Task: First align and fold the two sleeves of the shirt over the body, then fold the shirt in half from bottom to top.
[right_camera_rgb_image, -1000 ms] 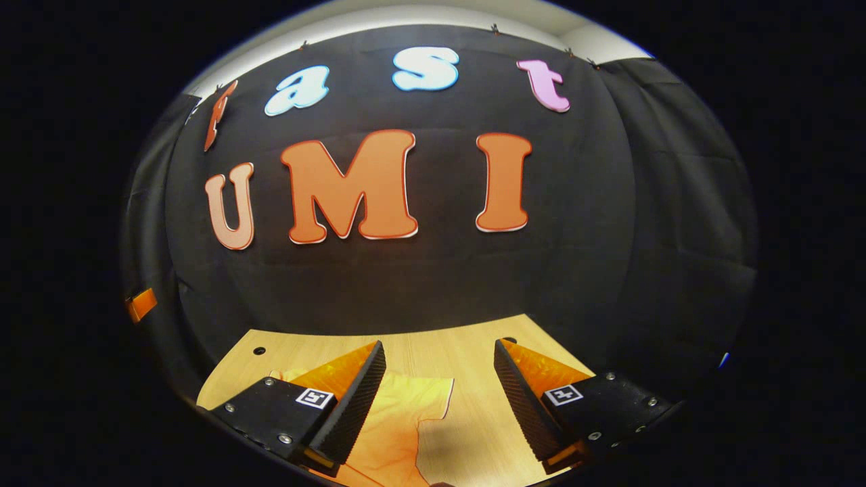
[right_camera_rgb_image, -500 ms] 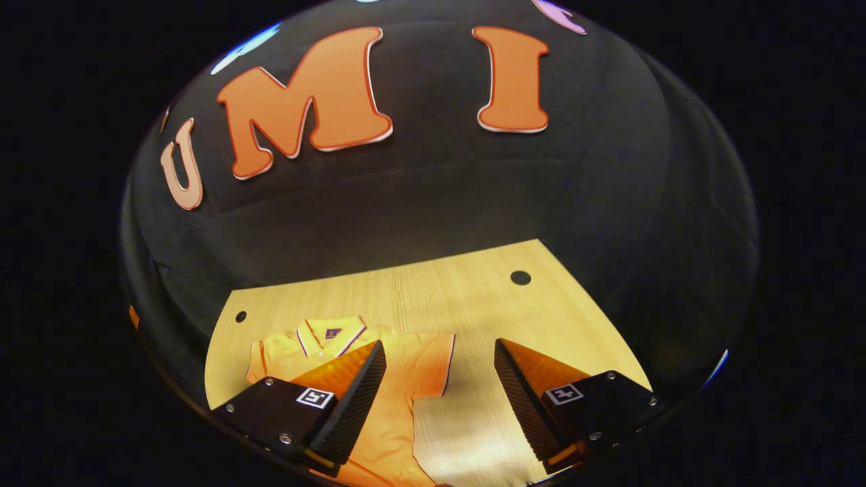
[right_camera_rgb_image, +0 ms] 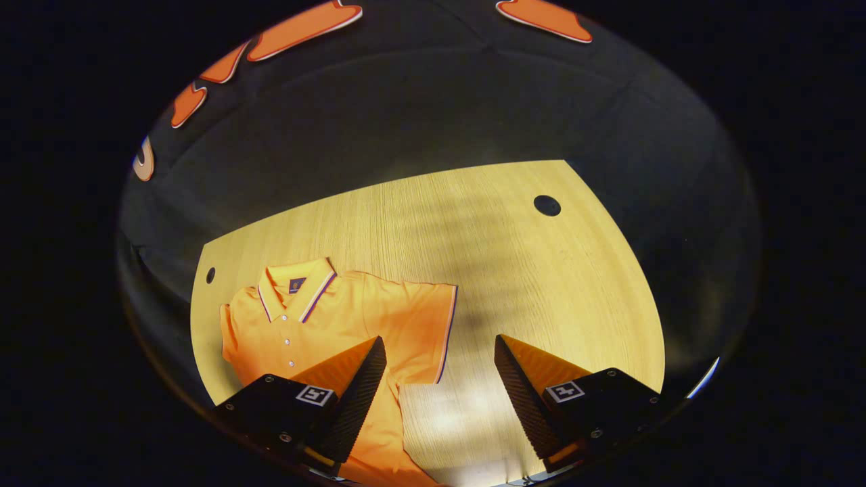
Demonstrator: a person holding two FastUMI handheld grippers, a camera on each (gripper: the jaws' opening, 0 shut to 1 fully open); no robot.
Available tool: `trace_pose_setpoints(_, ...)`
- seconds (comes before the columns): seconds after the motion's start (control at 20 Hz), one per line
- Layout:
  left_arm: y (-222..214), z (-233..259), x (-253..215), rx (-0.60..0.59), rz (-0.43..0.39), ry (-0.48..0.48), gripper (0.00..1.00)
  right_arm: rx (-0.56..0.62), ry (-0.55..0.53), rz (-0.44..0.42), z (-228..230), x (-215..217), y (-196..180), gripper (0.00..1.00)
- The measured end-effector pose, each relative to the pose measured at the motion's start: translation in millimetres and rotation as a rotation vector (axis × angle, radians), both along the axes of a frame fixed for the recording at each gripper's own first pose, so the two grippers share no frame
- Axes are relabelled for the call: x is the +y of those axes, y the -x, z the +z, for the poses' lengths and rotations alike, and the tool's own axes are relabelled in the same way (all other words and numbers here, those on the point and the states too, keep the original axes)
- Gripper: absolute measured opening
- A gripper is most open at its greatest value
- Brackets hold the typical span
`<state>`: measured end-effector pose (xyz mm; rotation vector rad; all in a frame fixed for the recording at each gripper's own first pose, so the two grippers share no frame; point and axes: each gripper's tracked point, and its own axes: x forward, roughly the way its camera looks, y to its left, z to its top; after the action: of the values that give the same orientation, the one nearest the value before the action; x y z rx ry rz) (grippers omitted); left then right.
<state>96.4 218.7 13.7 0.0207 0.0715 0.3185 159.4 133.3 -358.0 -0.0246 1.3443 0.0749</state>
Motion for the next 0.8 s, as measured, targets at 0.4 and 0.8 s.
trace_pose_setpoints(0.4, -7.8, -16.9, 8.5, 0.018, 0.041, 0.018, 0.98, 0.171, 0.093, -0.006, -84.9, -13.7, 4.6, 0.98)
trace_pose_setpoints(0.8, -0.6, -31.3, 22.3, 0.052, 0.087, 0.035, 0.98, 0.259, 0.082, -0.025, -116.0, -4.3, 15.0, 0.98)
